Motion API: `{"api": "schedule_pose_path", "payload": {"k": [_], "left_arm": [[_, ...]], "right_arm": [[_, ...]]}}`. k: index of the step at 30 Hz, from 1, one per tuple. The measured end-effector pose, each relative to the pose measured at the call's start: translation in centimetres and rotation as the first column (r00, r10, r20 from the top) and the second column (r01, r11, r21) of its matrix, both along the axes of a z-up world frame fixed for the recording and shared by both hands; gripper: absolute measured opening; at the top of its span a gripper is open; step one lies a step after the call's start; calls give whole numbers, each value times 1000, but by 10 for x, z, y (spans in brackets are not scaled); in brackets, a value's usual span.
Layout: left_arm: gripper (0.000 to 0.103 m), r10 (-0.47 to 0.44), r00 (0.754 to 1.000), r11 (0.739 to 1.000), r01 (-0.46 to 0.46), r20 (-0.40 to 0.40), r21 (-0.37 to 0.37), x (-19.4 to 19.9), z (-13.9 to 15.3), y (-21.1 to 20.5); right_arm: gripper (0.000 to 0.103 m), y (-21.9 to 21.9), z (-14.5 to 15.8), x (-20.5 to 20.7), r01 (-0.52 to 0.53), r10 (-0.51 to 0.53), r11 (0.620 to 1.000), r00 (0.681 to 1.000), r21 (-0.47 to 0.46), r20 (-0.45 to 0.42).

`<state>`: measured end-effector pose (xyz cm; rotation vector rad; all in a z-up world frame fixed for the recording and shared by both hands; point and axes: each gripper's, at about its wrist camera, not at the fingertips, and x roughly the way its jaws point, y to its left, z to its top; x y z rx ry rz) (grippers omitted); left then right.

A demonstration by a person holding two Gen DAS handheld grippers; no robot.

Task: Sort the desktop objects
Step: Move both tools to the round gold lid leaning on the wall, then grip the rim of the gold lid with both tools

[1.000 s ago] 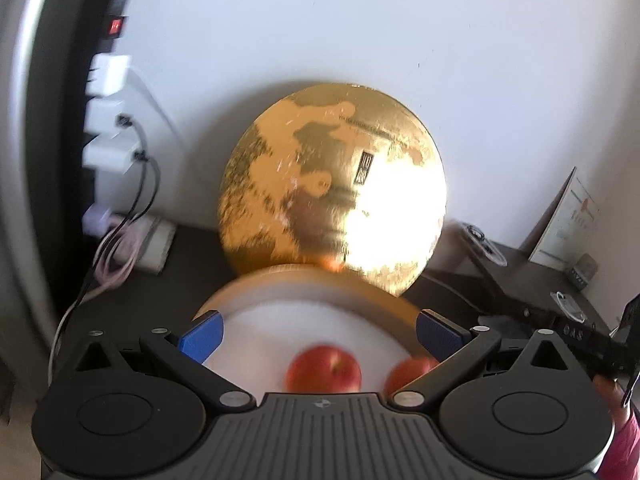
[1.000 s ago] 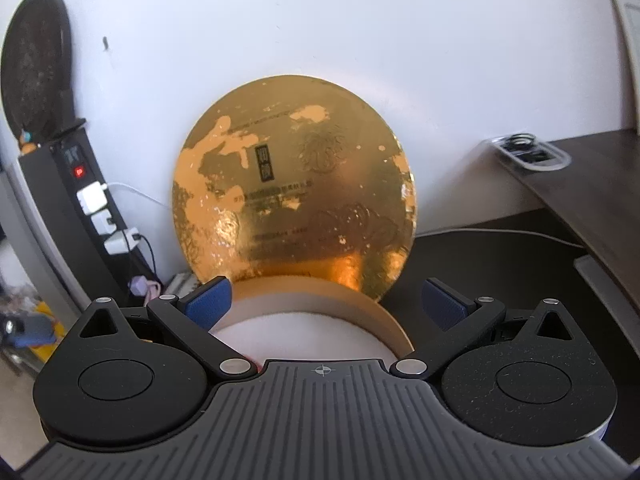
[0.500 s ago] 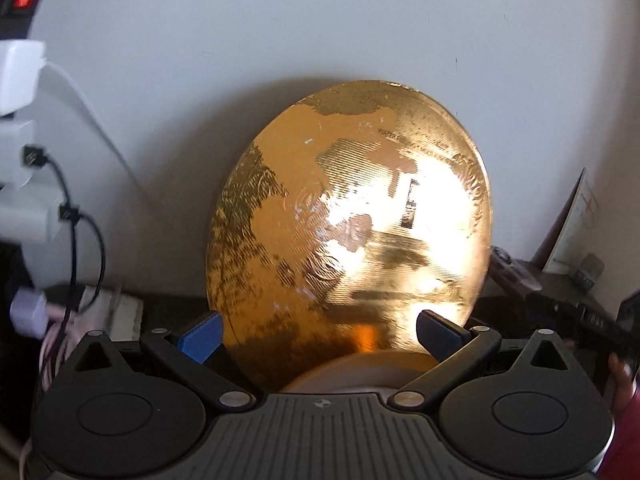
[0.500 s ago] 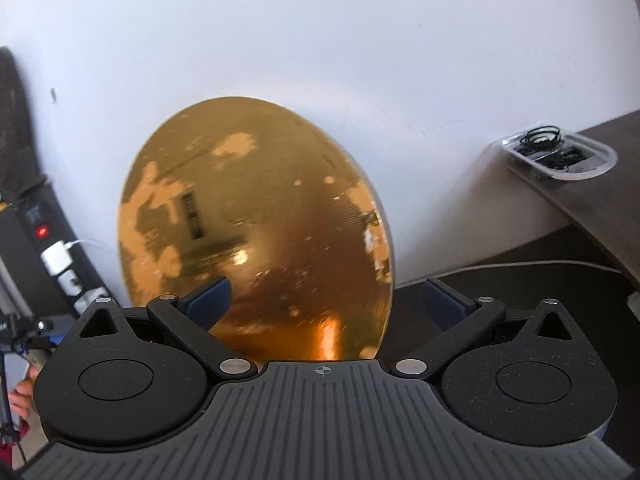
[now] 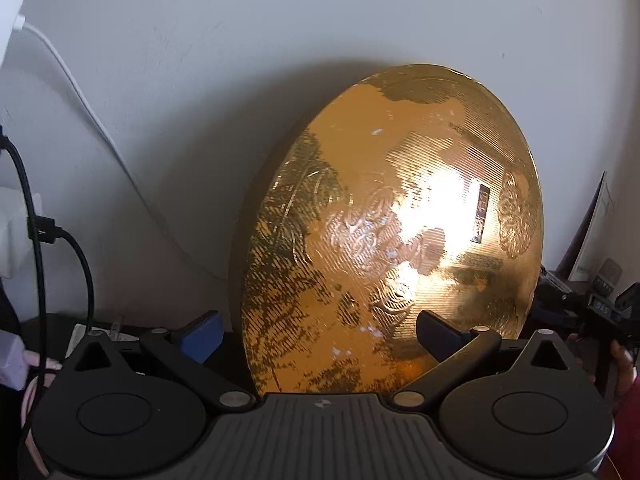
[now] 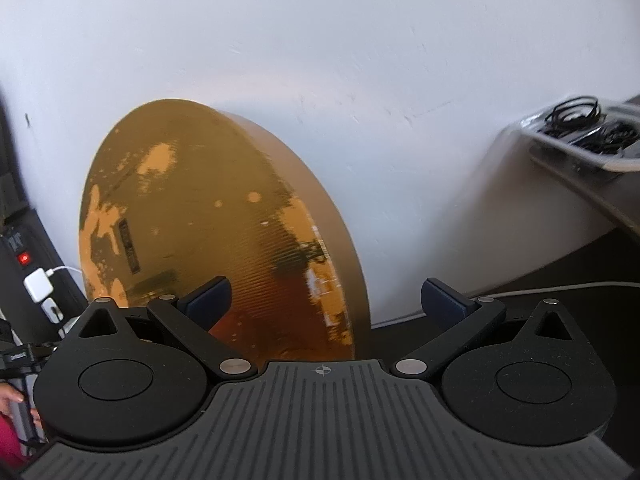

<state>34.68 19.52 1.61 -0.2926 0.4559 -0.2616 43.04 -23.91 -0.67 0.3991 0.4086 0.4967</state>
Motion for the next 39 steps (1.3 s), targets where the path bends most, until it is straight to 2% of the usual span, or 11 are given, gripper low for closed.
{"api": "schedule_pose_path", "payload": {"k": [4,16,30,35,39], "left_arm": [[102,-4,1000,999,5,4,-46,10,-6,8],[102,23,1000,991,-22,3,-134,31,-9,18],[103,24,1000,992,-25,-12,-124,35,-8,22],[103,51,999,992,-50,-1,-115,31,-3,23],[103,70,996,990,-64,46,-126,24,8,25]], "right_arm": [[103,4,-10,15,-18,18,1000,1000,-16,-1],[103,16,-9,29,-108,109,994,990,-20,91],[103,29,-11,37,-164,166,986,981,-34,103],[101,32,-10,28,-146,156,986,975,-77,160],[100,35,1,17,-123,146,986,964,-112,223]]}}
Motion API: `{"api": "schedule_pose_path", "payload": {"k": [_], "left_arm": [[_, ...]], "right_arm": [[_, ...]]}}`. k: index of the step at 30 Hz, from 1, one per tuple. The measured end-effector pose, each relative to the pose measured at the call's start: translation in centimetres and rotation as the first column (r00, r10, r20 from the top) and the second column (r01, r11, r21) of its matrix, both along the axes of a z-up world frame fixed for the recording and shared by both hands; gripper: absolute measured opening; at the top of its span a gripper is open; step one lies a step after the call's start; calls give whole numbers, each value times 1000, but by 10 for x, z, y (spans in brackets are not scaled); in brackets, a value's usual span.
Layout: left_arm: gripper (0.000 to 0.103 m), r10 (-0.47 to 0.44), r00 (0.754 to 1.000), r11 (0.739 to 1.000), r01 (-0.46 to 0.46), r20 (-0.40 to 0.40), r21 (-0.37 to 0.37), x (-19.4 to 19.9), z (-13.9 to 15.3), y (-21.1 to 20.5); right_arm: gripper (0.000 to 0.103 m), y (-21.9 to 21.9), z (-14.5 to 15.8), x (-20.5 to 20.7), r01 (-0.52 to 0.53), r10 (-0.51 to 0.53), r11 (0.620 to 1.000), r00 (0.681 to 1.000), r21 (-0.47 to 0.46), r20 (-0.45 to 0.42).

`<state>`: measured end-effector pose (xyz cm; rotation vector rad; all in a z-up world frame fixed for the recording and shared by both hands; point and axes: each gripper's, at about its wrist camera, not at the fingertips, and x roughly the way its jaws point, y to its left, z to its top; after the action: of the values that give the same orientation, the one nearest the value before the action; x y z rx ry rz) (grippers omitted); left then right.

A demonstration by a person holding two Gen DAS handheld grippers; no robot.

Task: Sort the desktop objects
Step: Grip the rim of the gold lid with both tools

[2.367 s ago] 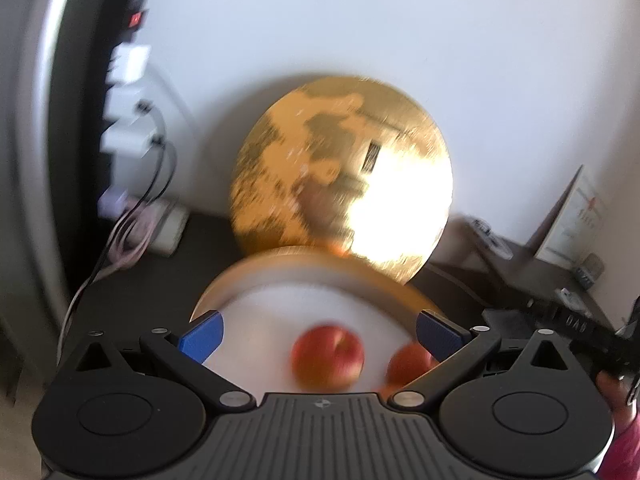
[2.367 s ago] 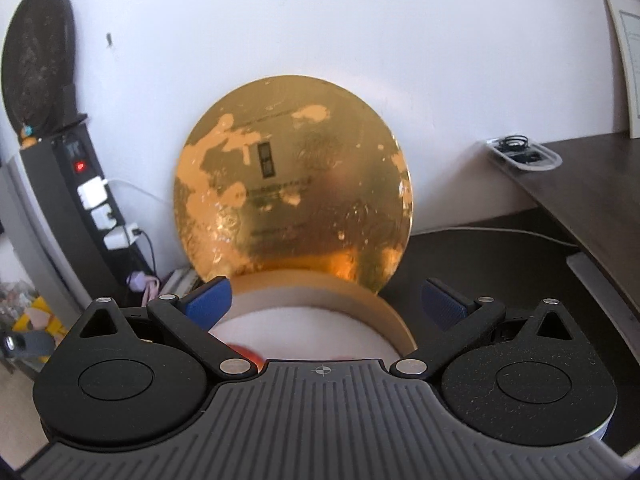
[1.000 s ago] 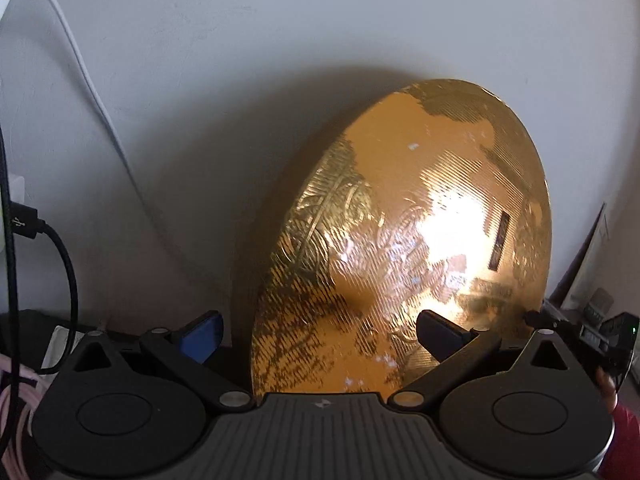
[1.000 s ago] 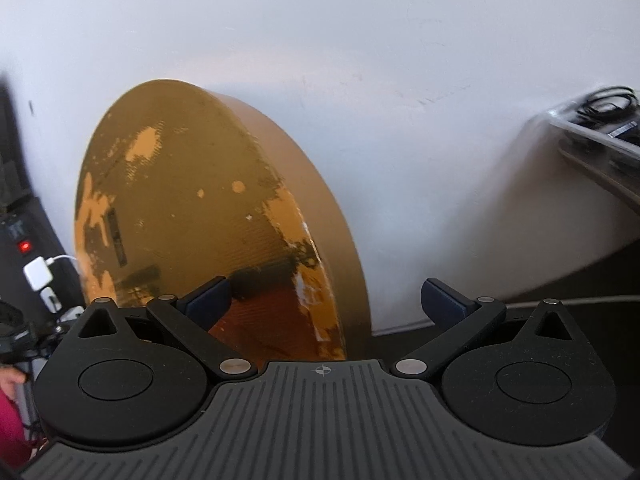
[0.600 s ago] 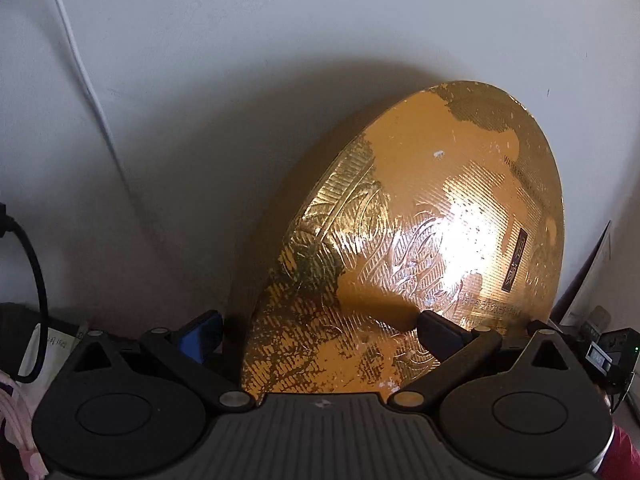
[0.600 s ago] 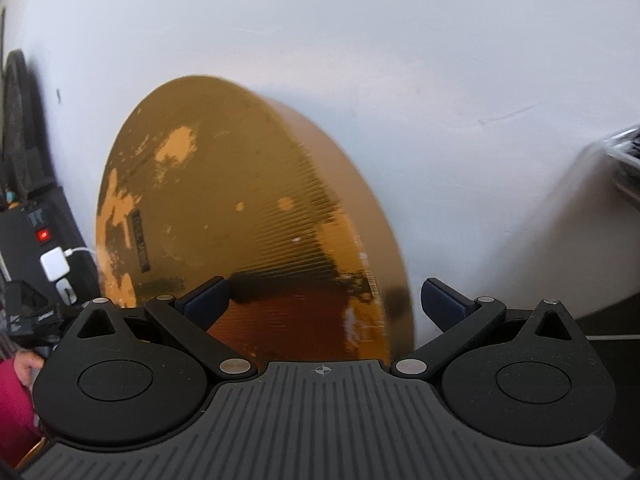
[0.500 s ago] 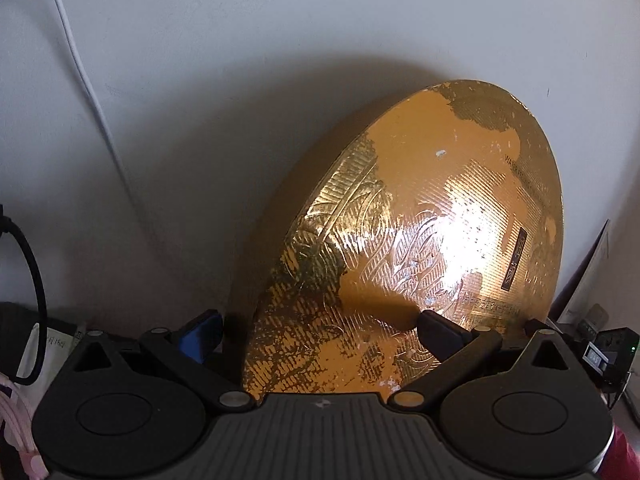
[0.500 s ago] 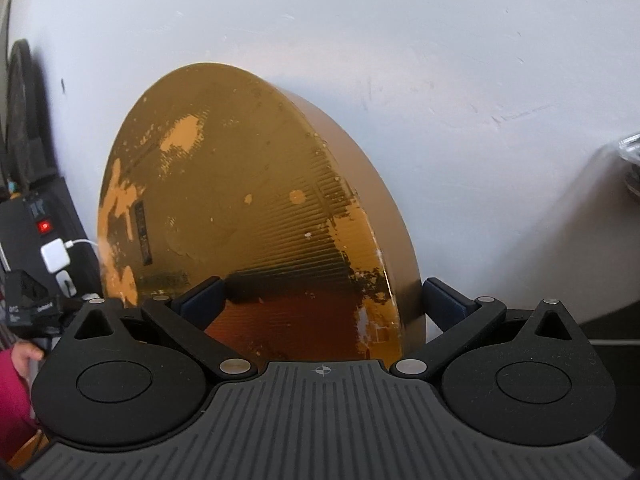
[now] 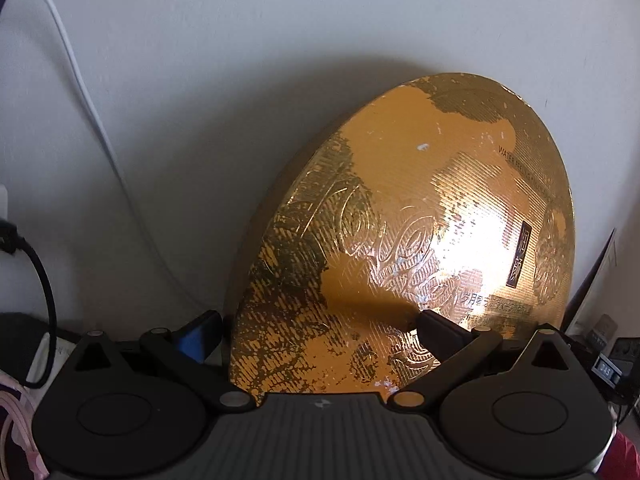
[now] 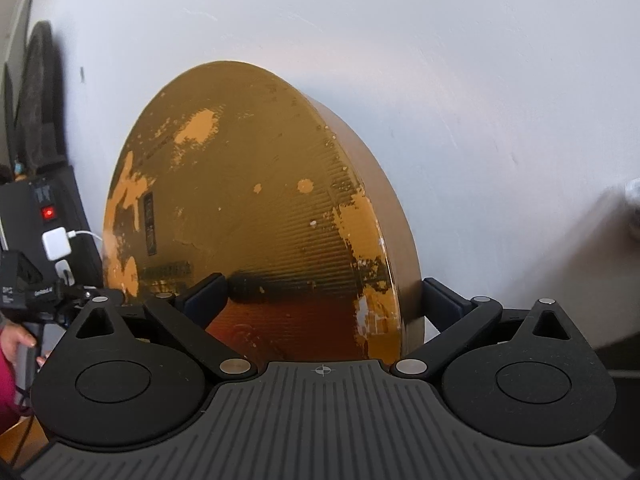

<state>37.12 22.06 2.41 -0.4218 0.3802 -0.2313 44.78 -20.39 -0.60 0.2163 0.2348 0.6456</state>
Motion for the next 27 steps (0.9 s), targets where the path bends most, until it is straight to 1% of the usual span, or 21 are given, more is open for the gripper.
{"api": "schedule_pose_path", "payload": {"k": [4,8,12,14,19,23,27], "left_arm": [[103,14,997,1000,-13,73,-6,-12,20,1],[103,16,988,1000,-17,156,9,-29,47,-1],[103,26,974,999,-30,225,17,-50,77,-6],[103,22,968,999,-29,249,22,-62,90,-9],[103,10,968,1000,-13,253,10,-100,107,-23],[103,-6,974,1000,11,225,-21,-130,109,-36],[103,-28,982,998,38,189,-48,-163,103,-52]], "right_arm": [[98,-2,19,-13,12,-12,1000,998,5,67],[98,-6,43,-32,22,-25,1000,990,20,139],[97,-14,70,-54,27,-34,999,983,37,183],[97,-18,83,-68,32,-40,998,981,45,191],[97,-37,110,-115,60,-70,997,982,56,178],[97,-55,124,-163,103,-106,994,983,33,149],[97,-78,130,-211,139,-139,990,984,12,113]]}}
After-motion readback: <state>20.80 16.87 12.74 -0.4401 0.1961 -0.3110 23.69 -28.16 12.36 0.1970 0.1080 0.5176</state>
